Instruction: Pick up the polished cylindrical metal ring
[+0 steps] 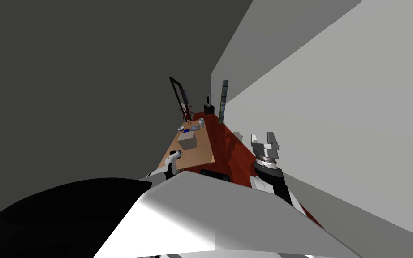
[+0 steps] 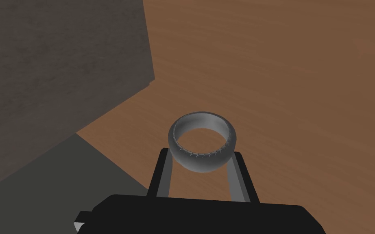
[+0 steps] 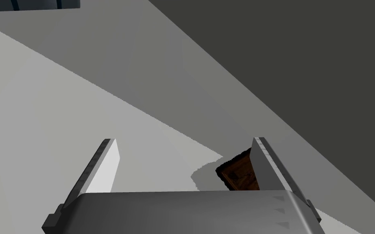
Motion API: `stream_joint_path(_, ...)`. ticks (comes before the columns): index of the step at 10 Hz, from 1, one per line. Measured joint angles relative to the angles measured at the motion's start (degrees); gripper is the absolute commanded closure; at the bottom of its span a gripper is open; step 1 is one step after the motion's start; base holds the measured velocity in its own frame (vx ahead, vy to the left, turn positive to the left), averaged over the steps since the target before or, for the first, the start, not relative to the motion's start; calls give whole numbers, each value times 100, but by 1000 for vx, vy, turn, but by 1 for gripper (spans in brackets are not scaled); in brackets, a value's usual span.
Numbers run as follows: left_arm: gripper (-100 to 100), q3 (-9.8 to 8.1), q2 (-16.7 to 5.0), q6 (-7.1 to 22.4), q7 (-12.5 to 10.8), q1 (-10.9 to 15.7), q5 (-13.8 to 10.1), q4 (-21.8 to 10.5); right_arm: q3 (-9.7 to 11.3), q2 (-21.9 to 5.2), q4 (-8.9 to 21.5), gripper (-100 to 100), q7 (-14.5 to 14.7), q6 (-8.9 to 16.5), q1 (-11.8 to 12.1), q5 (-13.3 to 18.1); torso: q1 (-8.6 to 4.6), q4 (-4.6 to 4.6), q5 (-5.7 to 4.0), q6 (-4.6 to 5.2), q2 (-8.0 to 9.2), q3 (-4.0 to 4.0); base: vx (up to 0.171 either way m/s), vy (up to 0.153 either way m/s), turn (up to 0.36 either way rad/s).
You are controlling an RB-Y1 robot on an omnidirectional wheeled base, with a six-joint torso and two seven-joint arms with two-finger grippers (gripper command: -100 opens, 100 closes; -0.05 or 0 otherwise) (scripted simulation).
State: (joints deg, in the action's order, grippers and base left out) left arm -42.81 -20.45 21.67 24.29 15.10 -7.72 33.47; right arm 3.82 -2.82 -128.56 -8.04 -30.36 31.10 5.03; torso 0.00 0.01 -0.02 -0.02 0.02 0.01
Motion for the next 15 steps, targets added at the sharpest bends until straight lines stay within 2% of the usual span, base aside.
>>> stream_joint_path(2,100,1,1,-2,-1,3,-1,2,0,0,0,0,0,0,0,0,1,-1,1,-3,2,0,0,0,0)
stream_joint_path(3,0,1,0,-3,0,4,0,2,0,0,0,0,0,0,0,0,2,-1,1,-3,2,0,0,0,0)
stream_joint_path(4,100,1,0,-3,0,4,0,2,0,0,0,0,0,0,0,0,2,-1,1,-3,2,0,-43,9,-92)
stream_joint_path(8,100,312,-91,89,-588,41,277,-9,0,0,0,0,0,0,-1,0,7,3,2,-1,32,17,-77,16,-86)
stream_joint_path(15,100,755,-250,205,-1645,128,663,-91,0,0,0,0,0,0,0,0,4,1,1,-4,19,10,-52,10,-67)
